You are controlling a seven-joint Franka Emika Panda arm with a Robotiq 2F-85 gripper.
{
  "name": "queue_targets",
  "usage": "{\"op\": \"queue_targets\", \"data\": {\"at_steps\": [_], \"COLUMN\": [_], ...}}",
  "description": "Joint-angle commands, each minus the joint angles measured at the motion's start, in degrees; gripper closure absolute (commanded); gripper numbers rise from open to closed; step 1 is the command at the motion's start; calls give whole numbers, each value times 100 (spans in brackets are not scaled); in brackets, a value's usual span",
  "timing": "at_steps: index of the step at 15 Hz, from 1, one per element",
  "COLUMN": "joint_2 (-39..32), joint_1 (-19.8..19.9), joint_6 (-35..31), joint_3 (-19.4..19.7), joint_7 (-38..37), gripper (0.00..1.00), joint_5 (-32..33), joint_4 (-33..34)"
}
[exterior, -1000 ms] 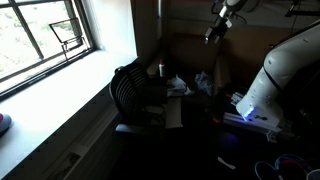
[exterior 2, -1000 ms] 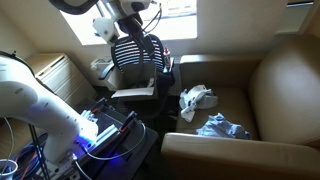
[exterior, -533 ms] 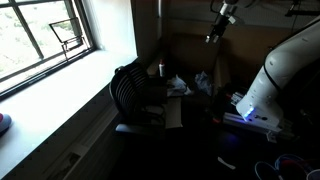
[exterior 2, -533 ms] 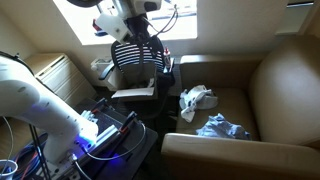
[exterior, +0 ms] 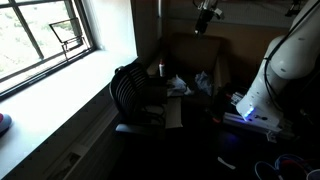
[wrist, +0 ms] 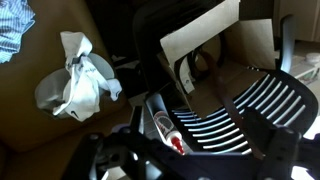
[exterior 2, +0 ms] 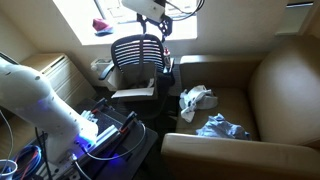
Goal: Put the white bottle in the box
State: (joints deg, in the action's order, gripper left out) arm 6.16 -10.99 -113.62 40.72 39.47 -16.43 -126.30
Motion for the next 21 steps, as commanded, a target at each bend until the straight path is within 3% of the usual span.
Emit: {"op": "queue_targets", "data": {"at_steps": [1,2,3,4,7,9,13,15,16,17,18,19,21], "joint_2": [-1386,-1608,-977,-1219,-1224,-1282,-2219,-2645,-2815,-2944,-3099,-2830,-3036], "joint_1": [404,458,863,1044,1283,1482,1686,1801,1919,2177,2171,2088,2137], "joint_6": [-561,-995,-577,-765,-744,-1463,-3295,-3847,-3796,-3043,-2664,-3332,-2963], "joint_3": [-1009,-1310,-1511,-1874,-2082,-2291,-3012,-3423,-3677,-4071,-4126,-4037,-4196], "joint_7": [-362,-753,-494,-641,-627,-818,-934,-937,-910,-598,-882,-1034,-1045], "gripper": [0,0,0,0,0,0,0,0,0,0,0,0,0], "joint_5": [0,80,98,145,126,17,-255,-252,-329,-569,-411,-175,-211], "joint_4": [363,319,183,188,230,69,194,352,494,782,995,484,793]}}
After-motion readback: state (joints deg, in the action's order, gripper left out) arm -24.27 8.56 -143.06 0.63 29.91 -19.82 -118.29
